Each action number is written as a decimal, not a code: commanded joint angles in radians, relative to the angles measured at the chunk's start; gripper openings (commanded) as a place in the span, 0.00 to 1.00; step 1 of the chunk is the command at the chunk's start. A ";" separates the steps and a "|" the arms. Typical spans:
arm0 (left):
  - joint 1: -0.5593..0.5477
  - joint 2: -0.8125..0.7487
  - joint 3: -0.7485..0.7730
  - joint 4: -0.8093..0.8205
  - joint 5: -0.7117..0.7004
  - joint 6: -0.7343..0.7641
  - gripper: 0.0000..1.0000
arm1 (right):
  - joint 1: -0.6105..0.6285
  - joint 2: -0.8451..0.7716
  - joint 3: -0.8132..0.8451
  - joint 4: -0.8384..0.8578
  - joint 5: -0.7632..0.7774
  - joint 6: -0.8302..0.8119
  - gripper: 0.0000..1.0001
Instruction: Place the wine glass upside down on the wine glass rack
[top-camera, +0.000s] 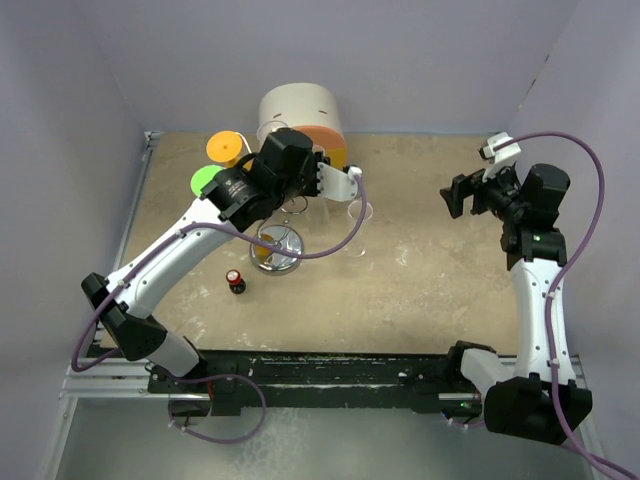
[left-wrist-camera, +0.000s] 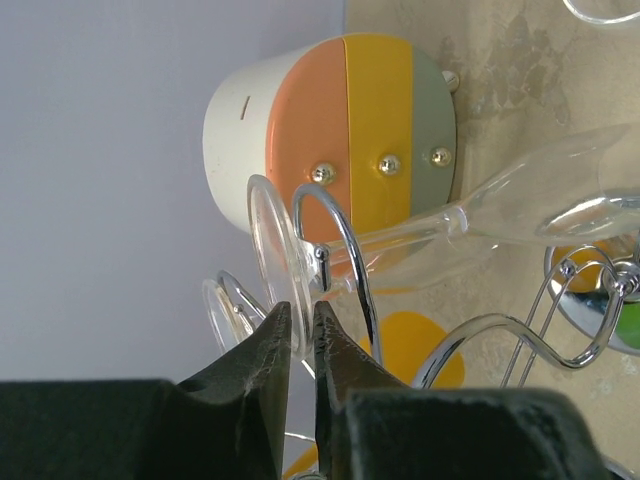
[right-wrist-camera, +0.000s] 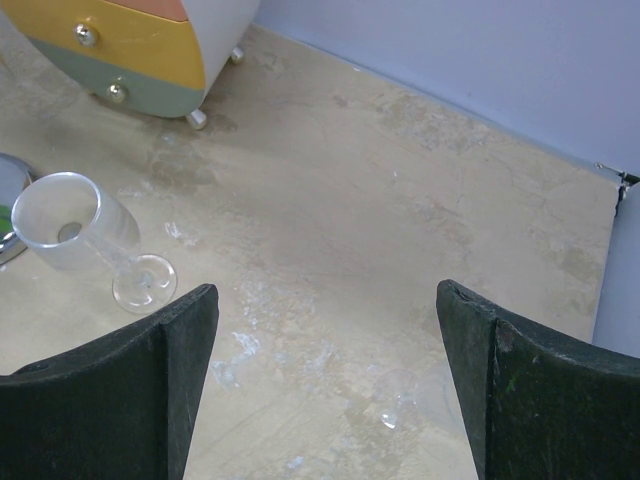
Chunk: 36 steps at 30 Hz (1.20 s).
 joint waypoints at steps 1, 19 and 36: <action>-0.001 -0.048 -0.007 0.032 -0.027 0.010 0.18 | -0.004 -0.016 -0.003 0.034 -0.028 -0.013 0.92; -0.001 -0.092 -0.042 0.056 -0.055 0.011 0.36 | -0.012 -0.012 0.020 0.013 -0.003 -0.028 0.92; -0.001 -0.168 -0.010 0.004 -0.008 -0.060 0.56 | -0.012 0.034 0.153 -0.090 0.216 -0.014 0.90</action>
